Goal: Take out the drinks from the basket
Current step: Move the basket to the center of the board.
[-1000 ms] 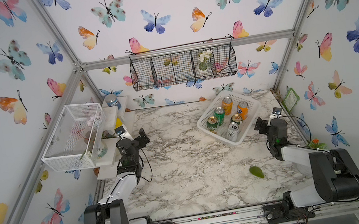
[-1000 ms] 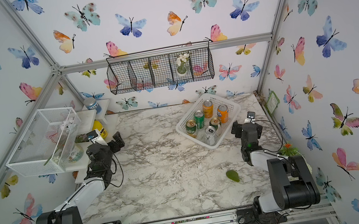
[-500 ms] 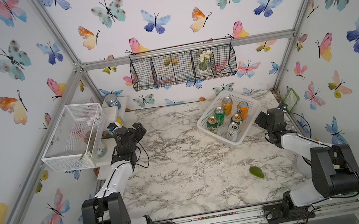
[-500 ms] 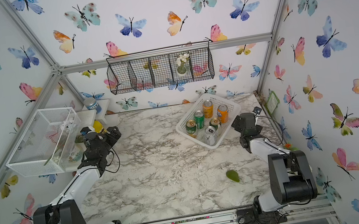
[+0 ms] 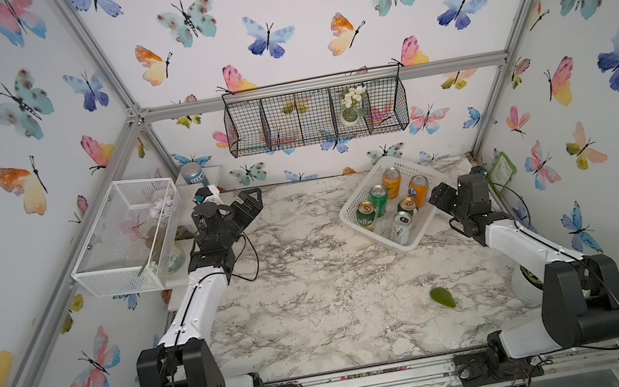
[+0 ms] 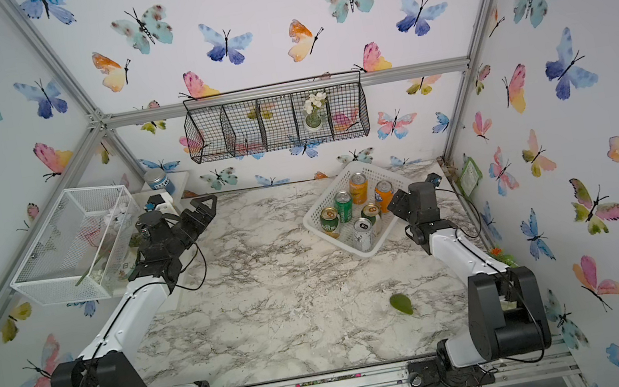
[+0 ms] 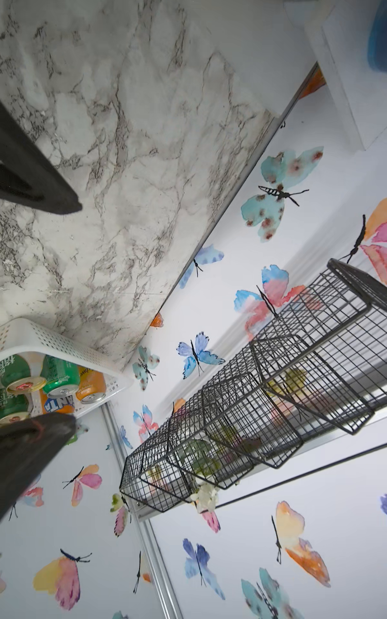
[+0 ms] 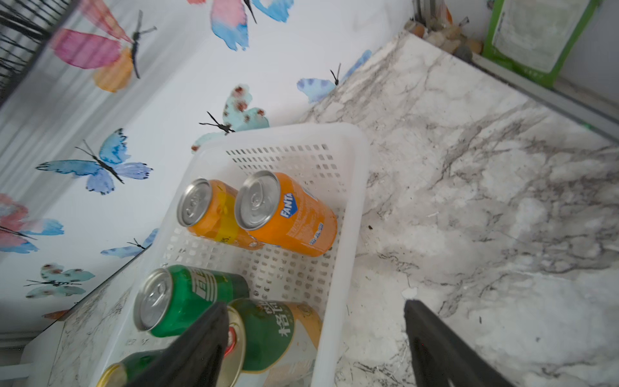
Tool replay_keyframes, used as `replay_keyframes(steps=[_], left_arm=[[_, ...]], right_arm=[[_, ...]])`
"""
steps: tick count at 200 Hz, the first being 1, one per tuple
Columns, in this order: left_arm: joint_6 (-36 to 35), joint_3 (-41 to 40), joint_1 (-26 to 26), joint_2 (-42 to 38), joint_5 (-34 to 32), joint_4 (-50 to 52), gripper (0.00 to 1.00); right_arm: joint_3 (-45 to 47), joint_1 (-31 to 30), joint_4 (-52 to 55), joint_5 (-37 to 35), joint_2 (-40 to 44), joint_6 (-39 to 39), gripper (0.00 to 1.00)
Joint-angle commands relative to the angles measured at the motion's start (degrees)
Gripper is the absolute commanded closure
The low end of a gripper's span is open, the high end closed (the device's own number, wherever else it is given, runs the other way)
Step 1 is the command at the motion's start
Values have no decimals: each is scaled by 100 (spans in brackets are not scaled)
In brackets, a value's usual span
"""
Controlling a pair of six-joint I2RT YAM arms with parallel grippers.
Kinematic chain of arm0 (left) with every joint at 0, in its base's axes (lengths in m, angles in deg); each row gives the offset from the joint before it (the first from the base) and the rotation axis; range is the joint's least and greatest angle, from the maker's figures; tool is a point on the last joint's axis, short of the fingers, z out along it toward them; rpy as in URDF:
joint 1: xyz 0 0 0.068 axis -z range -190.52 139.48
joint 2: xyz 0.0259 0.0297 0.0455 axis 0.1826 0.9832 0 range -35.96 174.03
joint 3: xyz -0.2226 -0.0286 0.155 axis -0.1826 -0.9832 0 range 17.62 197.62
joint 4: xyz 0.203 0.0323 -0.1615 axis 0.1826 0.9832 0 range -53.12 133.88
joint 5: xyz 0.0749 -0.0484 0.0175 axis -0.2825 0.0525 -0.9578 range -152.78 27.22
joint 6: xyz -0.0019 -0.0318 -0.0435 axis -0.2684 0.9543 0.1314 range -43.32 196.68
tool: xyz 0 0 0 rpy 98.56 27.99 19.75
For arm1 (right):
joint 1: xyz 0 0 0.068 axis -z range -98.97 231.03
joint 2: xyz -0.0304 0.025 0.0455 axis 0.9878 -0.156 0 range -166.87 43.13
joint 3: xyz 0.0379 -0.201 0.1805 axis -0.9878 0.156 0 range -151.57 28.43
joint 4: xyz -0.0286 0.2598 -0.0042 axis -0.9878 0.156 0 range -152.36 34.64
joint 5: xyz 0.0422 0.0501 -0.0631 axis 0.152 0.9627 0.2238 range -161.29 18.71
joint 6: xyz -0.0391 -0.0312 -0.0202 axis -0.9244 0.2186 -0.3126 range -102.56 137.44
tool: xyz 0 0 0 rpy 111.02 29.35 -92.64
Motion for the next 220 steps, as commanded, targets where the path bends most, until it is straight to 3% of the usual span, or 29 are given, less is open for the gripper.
replay_keyframes(steps=[1,34,77,103,135,171,220], left_arm=[[59,48,-6,-91,301,65,1],[119,24,-24,-26,301,227,1],[24,-52,-22,45,341,222,1],[-67,-44,-24,67,363,230,1],[-165,26,-22,101,373,326,1],[-207,51,-11,63,513,425,1],[-323,3,39,24,966,492,1]], right_arm=[[-264,7,789,13,-484,724,15],[-677,5,966,15,-981,975,17],[-839,7,875,187,-1344,922,35],[-847,-2,850,438,-1447,672,49],[-847,-4,955,660,-1506,361,75],[-789,-4,1016,775,-1496,175,97],[-900,-168,1108,1089,-1522,-589,98]])
